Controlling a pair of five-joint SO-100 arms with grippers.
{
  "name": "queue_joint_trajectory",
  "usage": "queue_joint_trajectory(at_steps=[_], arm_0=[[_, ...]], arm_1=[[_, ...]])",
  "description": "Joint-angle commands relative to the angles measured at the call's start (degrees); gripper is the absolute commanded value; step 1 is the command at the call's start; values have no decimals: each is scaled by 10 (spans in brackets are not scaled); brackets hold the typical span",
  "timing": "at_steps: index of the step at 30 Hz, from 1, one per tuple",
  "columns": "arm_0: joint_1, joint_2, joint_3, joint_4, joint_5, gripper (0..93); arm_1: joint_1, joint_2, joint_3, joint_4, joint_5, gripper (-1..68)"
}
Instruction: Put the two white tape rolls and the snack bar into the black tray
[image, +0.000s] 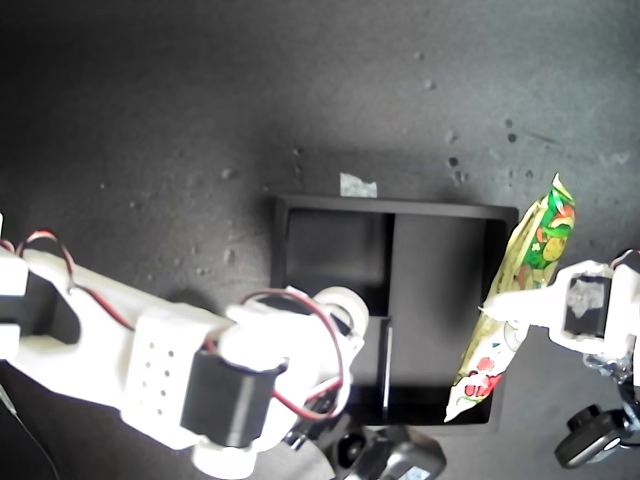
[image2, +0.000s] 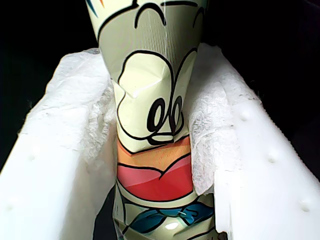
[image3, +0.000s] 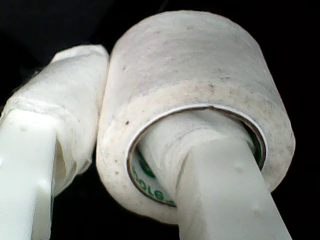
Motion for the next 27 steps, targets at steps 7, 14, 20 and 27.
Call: queue_joint_trajectory(at_steps=[7, 14, 20, 27], arm_0=[[28, -45, -55, 9, -28, 0], [38, -66, -73, 9, -31, 92], [49, -58, -73, 9, -28, 167], [49, -24, -65, 11, -17, 163]], arm_1=[[4, -8, -10, -24, 4, -3], [4, -30, -23, -27, 5, -3], [0, -66, -54, -27, 5, -3], [-11, -69, -62, -27, 3, 9]])
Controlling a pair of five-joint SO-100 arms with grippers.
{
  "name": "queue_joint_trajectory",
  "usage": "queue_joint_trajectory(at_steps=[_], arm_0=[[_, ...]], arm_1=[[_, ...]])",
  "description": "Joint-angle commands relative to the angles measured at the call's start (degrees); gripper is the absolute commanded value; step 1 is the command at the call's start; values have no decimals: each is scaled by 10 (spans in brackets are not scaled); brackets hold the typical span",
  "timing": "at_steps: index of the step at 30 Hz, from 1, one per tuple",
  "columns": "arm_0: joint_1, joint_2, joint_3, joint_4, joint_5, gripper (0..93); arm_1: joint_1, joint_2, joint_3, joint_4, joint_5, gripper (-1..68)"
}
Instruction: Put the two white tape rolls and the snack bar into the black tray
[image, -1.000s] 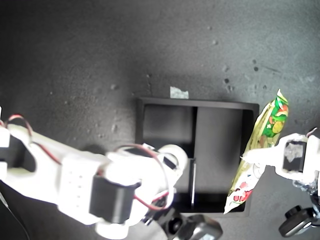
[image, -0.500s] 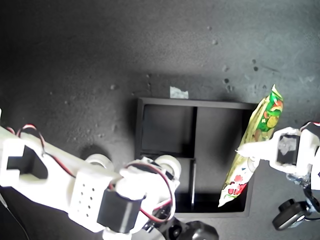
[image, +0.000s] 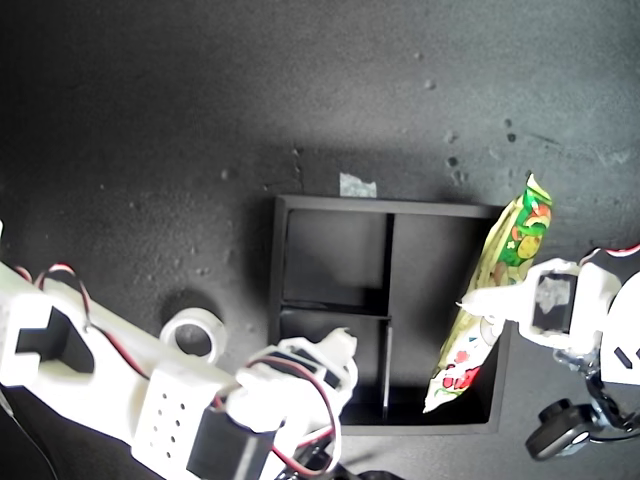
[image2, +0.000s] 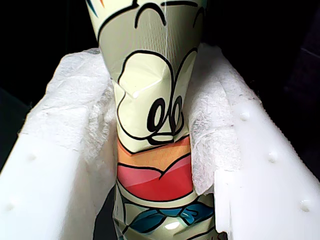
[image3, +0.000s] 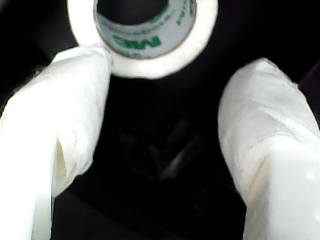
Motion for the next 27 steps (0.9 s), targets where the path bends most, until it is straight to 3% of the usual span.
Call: queue_joint_trajectory(at_steps=[1, 3, 6, 13, 19, 22, 27], arm_0=[[-6, 70, 4, 11, 13, 161], [-21, 128, 88, 11, 16, 155], [-53, 210, 196, 11, 19, 153], [-145, 438, 460, 11, -7, 149], [-205, 729, 746, 8, -54, 142], [-187, 852, 878, -11, -98, 141], [-77, 984, 1091, -129, -195, 140]], arm_1=[[-13, 4, -31, -10, 3, 35], [-22, 4, -36, -11, 4, 119], [-33, 3, -37, -19, 8, 173], [-42, 1, -28, -9, 13, 201], [-45, 2, -82, 97, 4, 204], [-35, 10, -125, 154, -4, 200], [2, 10, -258, 287, 7, 190]])
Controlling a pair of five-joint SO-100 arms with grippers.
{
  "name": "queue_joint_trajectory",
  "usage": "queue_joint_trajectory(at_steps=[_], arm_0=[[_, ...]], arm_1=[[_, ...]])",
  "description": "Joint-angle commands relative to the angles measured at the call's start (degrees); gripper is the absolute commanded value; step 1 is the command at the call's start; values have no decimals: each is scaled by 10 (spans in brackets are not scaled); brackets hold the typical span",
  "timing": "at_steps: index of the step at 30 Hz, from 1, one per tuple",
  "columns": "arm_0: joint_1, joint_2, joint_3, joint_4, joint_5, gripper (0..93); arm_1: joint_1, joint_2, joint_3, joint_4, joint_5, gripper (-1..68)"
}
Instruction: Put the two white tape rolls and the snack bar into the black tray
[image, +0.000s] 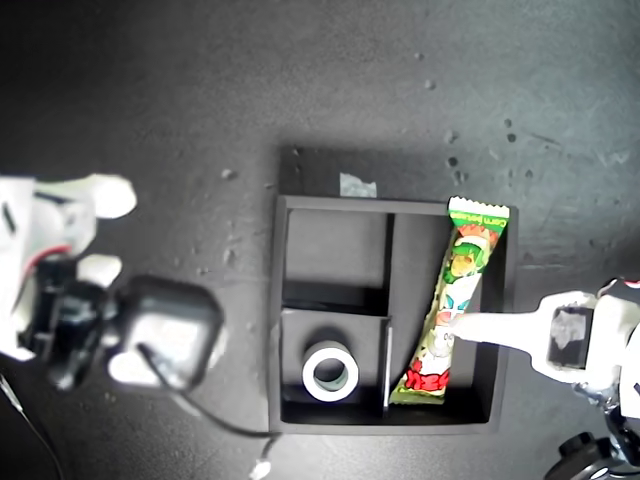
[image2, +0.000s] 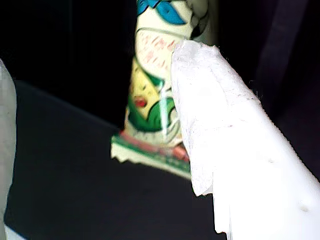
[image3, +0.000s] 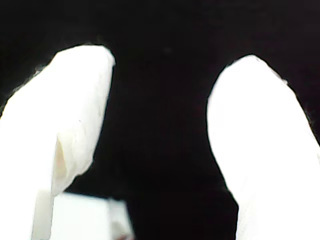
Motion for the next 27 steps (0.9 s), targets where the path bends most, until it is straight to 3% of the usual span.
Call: queue_joint_trajectory(at_steps=[1, 6, 10, 27], arm_0=[[81, 97, 144, -113, -73, 138], [178, 45, 220, -279, -95, 143], [219, -58, 186, -330, -82, 155], [248, -281, 57, -362, -63, 176]], arm_1=[[37, 13, -104, 94, 19, 189], [123, 13, -173, 229, 178, 184], [137, 13, -197, 286, 235, 173], [96, 13, -201, 324, 291, 150]])
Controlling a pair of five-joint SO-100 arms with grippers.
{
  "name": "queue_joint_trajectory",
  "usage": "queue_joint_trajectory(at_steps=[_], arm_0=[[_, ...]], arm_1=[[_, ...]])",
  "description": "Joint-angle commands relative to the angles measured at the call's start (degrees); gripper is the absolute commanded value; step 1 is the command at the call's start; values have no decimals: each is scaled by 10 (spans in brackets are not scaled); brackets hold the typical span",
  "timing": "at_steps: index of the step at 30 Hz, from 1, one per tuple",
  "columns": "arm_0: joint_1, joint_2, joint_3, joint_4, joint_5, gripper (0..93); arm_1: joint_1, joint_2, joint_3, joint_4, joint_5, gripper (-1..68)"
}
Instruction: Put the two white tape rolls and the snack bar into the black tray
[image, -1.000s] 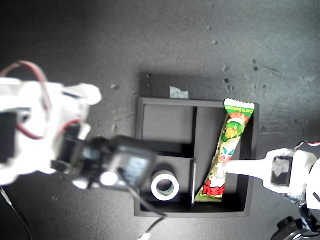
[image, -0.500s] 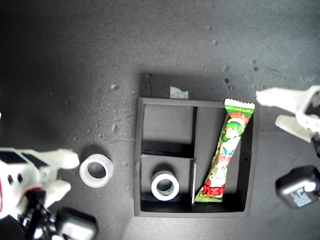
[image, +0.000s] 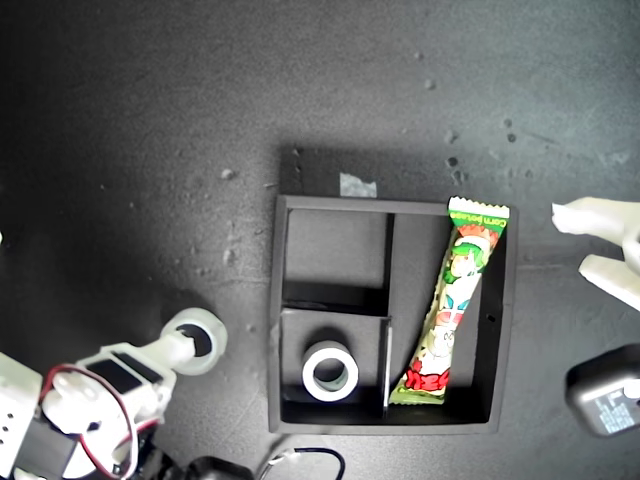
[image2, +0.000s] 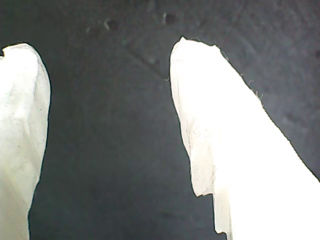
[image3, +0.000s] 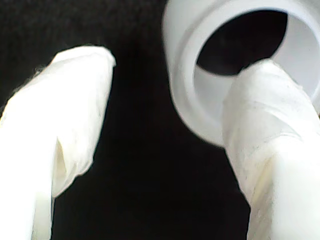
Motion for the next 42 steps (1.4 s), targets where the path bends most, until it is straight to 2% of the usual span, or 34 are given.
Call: queue_joint_trajectory(at_steps=[1, 10, 13, 16, 21, 24, 26, 28, 30, 34, 37, 42], arm_0=[[7, -19, -40, -11, 9, 176], [-1, -94, -35, -1, -47, 167], [-11, -119, -35, 1, -66, 87], [-25, -113, -36, 9, -64, 10], [-58, -78, -141, 136, 15, 0], [-91, -47, -221, 209, 81, 0], [-115, -38, -285, 250, 124, 0], [-142, -43, -358, 291, 169, 0], [-171, -65, -439, 325, 215, 0], [-219, -172, -654, 388, 294, 0], [-236, -277, -825, 416, 333, 0], [-254, -397, -937, 416, 350, 0]], arm_1=[[-6, 13, 3, 2, 6, 149], [-13, 13, -4, 2, 12, 146], [-12, 13, -13, 16, 28, 143], [4, 14, -25, 77, 66, 140], [5, 52, 32, 101, 111, 133], [4, 113, 126, 99, 158, 101], [-1, 178, 207, 78, 188, 90], [-6, 256, 297, 50, 213, 30], [-10, 335, 382, 30, 235, 3], [-15, 465, 531, -1, 243, -3], [-20, 547, 629, -39, 227, -4], [-20, 639, 763, -114, 208, -4]])
